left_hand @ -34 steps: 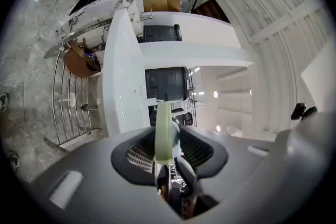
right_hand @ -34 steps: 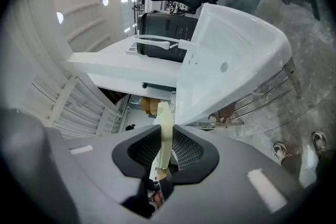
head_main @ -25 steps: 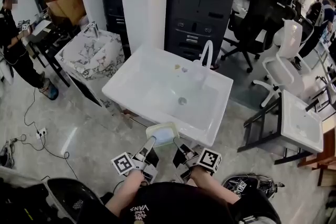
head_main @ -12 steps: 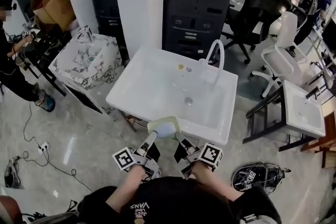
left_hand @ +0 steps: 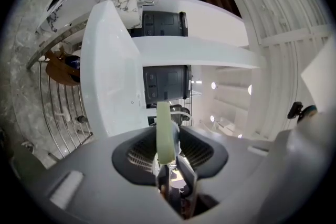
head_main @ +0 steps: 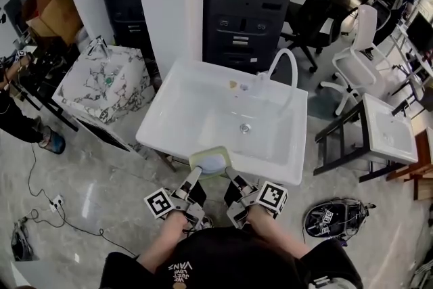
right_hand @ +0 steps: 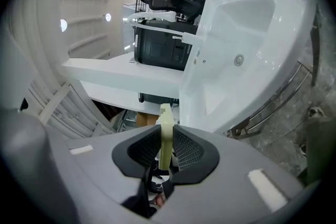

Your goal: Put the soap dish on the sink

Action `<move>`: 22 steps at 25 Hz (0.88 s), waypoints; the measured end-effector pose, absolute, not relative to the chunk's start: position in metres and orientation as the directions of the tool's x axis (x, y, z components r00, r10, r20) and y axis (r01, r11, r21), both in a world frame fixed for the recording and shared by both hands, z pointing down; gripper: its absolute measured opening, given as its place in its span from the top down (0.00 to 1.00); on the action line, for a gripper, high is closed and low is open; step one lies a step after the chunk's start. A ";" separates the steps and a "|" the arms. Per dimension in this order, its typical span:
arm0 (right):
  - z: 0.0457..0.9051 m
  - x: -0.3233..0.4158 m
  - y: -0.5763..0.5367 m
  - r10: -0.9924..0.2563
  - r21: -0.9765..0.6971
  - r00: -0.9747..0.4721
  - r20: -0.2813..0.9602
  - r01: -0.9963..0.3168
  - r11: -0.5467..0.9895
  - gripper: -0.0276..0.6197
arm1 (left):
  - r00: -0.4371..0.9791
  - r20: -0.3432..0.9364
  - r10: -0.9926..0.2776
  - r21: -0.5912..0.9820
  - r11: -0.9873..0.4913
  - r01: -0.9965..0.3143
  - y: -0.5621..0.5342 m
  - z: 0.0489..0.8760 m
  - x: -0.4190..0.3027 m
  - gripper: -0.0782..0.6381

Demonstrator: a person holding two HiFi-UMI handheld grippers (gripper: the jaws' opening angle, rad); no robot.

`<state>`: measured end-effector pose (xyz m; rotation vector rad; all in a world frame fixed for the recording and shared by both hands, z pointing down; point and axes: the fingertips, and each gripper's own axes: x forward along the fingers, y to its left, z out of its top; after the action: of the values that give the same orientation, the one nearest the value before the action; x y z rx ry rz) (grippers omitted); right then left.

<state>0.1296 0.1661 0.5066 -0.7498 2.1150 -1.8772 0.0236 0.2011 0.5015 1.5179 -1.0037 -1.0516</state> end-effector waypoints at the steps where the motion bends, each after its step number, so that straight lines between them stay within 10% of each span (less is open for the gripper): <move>1: 0.508 0.128 0.162 -0.503 -0.971 -0.846 0.176 -0.234 0.054 0.85 | 0.279 -0.129 -0.952 0.983 -0.159 -0.088 0.197 0.503 0.022 0.69; 22: 0.513 0.087 0.030 -0.435 -0.984 -0.891 0.129 -0.170 0.057 0.85 | 0.262 -0.095 -0.960 0.985 -0.128 -0.113 0.070 0.512 -0.010 0.69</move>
<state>0.0874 0.0304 0.5131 -0.6207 2.1272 -1.9307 -0.0104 0.0697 0.5120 1.4981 -1.0493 -1.0297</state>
